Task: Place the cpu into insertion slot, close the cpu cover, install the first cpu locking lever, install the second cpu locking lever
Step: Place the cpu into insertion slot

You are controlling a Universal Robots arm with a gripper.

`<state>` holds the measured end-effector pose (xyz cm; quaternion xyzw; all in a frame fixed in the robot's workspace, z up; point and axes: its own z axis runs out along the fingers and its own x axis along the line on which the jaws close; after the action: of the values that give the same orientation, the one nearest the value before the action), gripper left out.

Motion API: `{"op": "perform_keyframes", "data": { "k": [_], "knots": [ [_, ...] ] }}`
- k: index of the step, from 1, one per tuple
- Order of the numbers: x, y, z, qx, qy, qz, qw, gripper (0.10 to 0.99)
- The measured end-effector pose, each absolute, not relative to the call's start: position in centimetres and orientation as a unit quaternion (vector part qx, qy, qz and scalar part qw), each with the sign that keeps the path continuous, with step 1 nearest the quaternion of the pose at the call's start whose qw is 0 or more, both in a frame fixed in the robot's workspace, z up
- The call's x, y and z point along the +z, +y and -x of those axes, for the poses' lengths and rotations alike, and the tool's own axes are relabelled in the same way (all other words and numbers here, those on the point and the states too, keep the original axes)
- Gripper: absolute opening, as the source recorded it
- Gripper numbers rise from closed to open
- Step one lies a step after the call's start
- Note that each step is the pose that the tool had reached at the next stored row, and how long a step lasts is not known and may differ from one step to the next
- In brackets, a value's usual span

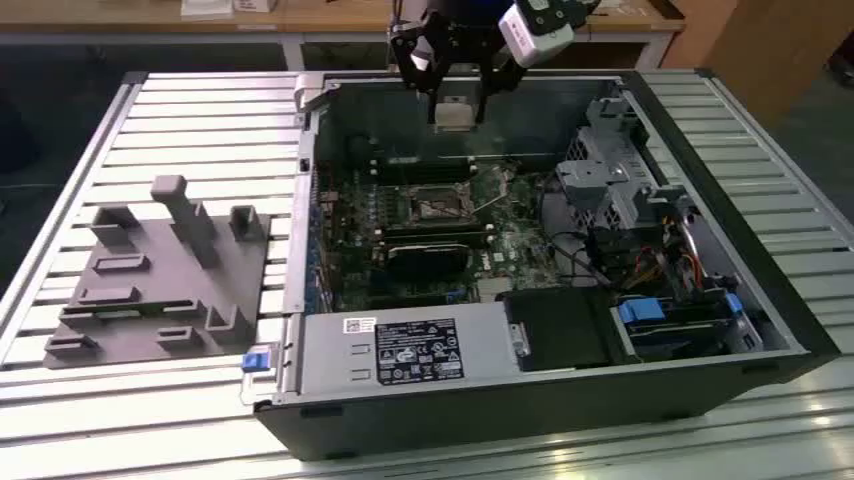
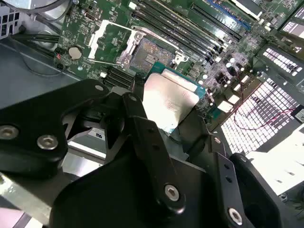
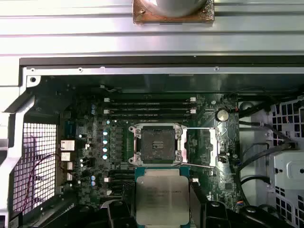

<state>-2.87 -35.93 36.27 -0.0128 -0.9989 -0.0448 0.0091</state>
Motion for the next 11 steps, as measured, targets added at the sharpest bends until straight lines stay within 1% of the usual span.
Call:
{"op": "perform_keyframes", "data": {
  "k": [11],
  "knots": [
    [36.02,-35.93,2.87,-0.045,-0.999,0.013,0.009,0.541]
  ]
}}
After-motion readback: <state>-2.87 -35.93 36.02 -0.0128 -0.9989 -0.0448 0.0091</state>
